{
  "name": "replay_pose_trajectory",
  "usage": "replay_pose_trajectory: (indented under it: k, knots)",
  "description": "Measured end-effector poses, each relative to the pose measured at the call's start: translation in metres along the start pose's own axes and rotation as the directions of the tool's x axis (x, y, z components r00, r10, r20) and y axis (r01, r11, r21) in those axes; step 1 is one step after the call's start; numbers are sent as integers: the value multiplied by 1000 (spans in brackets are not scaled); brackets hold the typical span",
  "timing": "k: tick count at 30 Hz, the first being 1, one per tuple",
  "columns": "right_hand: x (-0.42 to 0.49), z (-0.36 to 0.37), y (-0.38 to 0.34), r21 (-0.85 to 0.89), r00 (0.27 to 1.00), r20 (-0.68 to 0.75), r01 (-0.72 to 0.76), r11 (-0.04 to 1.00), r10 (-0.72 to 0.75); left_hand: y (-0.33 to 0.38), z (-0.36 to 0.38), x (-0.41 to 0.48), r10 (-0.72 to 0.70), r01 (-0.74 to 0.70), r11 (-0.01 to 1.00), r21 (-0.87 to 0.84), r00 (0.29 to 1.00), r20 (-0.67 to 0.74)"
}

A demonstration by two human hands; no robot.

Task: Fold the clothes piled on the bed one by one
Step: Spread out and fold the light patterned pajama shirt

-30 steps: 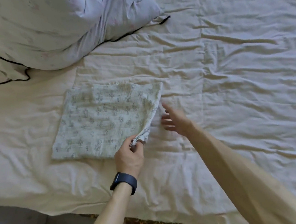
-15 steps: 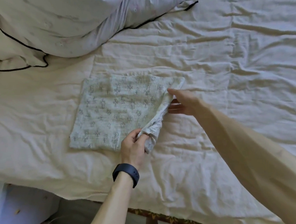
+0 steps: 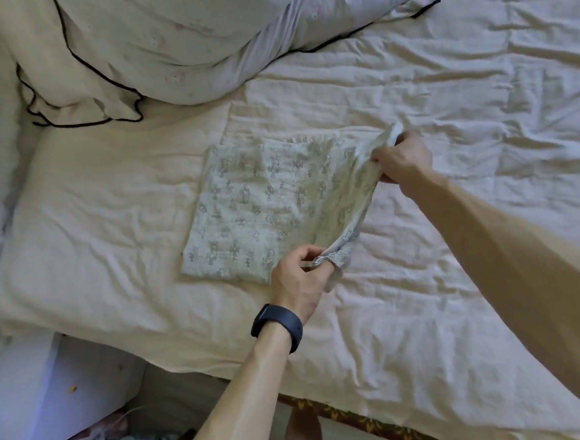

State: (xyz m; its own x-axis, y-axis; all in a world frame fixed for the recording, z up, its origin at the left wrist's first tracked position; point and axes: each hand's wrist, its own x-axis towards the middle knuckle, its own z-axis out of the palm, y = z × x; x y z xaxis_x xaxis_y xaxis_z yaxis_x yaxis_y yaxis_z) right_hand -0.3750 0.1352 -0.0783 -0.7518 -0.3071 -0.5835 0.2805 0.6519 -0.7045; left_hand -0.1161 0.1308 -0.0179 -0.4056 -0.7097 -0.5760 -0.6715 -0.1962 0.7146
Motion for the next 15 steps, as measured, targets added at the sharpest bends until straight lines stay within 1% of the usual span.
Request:
replay_pose_trajectory:
  k: [2,4,7,9,11,14,15]
  knots:
    - [-8,16,-23,-57,998,-8,59,997,-59,-3,-20,3,-51,47,990,-134,998,-26]
    - [-18,44,-49,-64,993,-5,113,992,-114,-10,-47,9,-95,79,970,-231,993,-62]
    - [-34,101,-86,-84,985,20,172,981,-171,-33,-97,29,-163,124,950,-285,979,-118]
    - [-44,147,-107,-137,978,60,205,969,-199,-52,-131,48,-201,159,948,-276,971,-132]
    - [-54,199,-122,-221,971,118,230,948,-208,-78,-163,67,-240,204,957,-208,956,-167]
    - [-57,265,-129,-368,958,180,276,888,-223,-109,-202,97,-282,262,958,-117,936,-212]
    - [-57,283,-128,-431,959,181,276,859,-218,-118,-211,106,-303,292,953,-85,928,-215]
